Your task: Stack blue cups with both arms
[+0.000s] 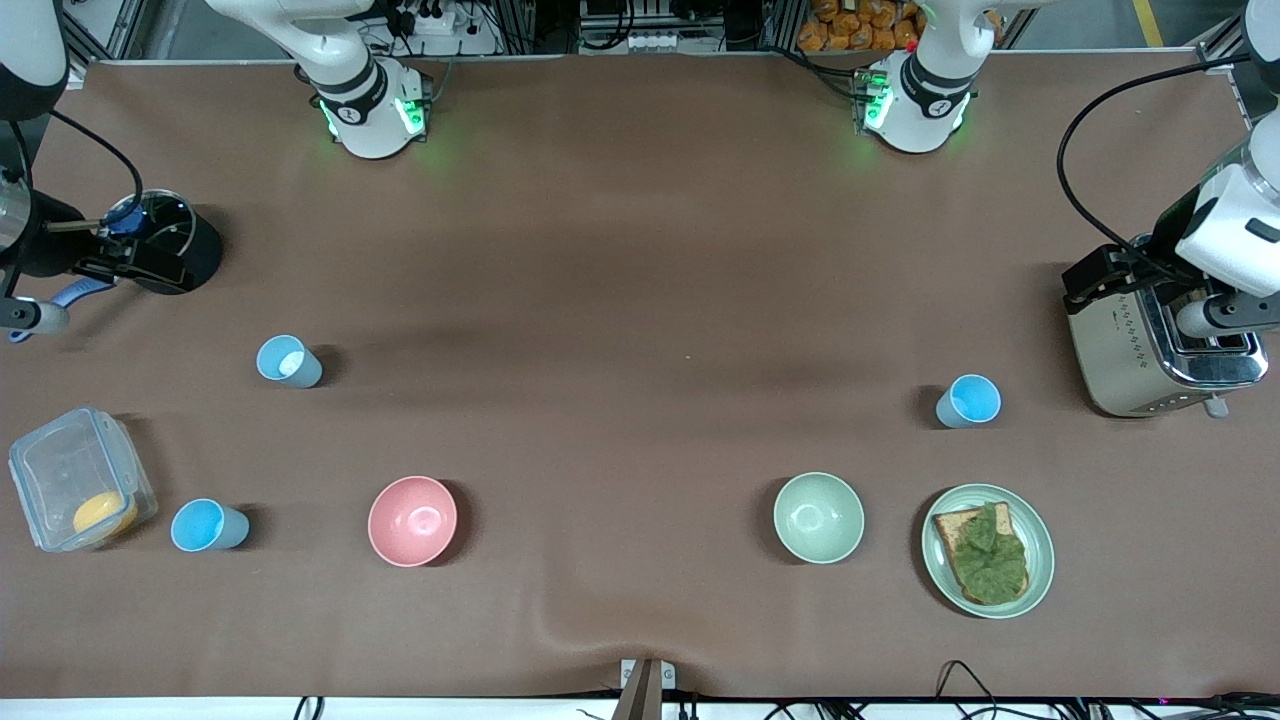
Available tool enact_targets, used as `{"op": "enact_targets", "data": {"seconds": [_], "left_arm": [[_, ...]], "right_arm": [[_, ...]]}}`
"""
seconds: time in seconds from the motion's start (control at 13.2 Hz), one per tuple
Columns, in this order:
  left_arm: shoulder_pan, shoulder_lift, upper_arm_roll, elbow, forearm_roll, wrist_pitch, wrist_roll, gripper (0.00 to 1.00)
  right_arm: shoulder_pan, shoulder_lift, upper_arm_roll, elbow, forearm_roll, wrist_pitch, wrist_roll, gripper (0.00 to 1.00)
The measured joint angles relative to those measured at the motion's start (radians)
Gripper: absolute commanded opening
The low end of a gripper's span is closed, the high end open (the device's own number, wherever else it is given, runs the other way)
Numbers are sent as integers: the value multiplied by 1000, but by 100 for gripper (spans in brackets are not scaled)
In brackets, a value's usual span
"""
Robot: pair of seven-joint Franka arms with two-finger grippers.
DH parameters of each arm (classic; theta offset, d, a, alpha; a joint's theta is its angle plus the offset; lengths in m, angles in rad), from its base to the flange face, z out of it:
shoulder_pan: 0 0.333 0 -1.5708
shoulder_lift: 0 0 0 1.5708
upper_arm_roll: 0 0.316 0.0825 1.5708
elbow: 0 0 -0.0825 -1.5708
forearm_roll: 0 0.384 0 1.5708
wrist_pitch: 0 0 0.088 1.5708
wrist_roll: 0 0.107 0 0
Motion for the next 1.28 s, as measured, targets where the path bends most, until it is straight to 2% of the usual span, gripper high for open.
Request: {"op": "enact_targets", "data": {"seconds": [0.53, 1.28], "left_arm": [[7, -2, 19, -1, 0, -1, 0, 100], [36, 13, 28, -67, 0, -5, 4, 100]], "right_arm": [[0, 0, 0, 0, 0, -9, 0, 100], [0, 0, 0, 0, 0, -18, 1, 100]]}}
